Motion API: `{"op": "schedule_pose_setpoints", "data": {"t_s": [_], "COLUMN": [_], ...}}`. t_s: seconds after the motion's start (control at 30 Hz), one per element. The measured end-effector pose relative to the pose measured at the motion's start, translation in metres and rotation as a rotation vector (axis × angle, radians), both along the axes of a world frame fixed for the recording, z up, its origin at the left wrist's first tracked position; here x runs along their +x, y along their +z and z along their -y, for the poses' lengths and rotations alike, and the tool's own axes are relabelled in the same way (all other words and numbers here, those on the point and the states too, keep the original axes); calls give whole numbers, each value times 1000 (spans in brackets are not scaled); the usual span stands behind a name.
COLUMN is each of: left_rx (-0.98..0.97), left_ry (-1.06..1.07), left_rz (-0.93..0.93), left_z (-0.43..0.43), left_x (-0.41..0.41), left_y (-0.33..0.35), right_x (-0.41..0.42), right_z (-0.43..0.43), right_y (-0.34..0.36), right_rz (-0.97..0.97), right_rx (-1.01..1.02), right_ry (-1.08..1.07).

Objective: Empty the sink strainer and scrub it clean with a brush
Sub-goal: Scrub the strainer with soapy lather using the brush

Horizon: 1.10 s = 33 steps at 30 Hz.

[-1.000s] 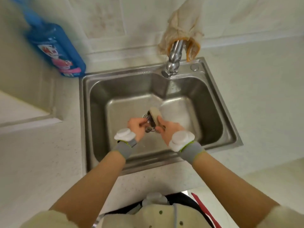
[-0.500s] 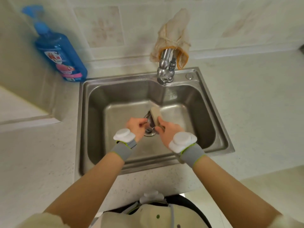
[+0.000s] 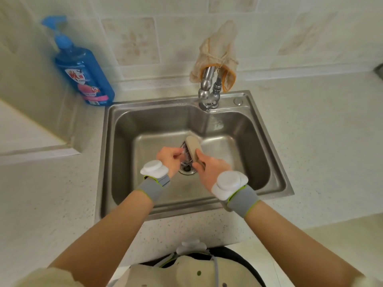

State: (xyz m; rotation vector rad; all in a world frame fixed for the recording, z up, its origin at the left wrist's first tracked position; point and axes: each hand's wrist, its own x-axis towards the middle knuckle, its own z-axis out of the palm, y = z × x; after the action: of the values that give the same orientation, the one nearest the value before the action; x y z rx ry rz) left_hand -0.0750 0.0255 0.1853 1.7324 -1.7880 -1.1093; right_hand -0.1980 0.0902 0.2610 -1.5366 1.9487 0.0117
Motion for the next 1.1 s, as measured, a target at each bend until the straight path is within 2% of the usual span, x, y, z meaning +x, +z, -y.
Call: {"op": "schedule_pose_setpoints", "data": {"t_s": [0.1,0.23,0.37,0.5,0.63,0.77,0.9,1.03,1.1], "left_rx": [-17,-6,17,73,60,70,75,65,90], "left_ry": [-51,-44,-87,-45,-95,-81,-166,-101,-121], "left_rz": [37,14,-24,-85,-21,-42,-102,-69,-64], "left_z": [-9,-8,-7,7,4,8,5,13,11], "left_x": [-5,-6,-11,-4,-2,4,-1,2,3], "left_y": [3,-3,0,-1,-3,-4,6,9,13], "right_x": [-17,-7,-29,-7,-21,0,-24,-5,-9], "right_z": [11,-7,15,3,23,1,22,4,12], "right_y": [-3,0,-5,-3,-8,-4,-4,2,-1], "right_rz": [28,2,47,54,34,17,27,45,68], "right_rx": [11,27,15,-1,10,-1,-14,-28,-35], "right_ry": [-106,4,-183,-29,-123,30,-144,-47,-94]}}
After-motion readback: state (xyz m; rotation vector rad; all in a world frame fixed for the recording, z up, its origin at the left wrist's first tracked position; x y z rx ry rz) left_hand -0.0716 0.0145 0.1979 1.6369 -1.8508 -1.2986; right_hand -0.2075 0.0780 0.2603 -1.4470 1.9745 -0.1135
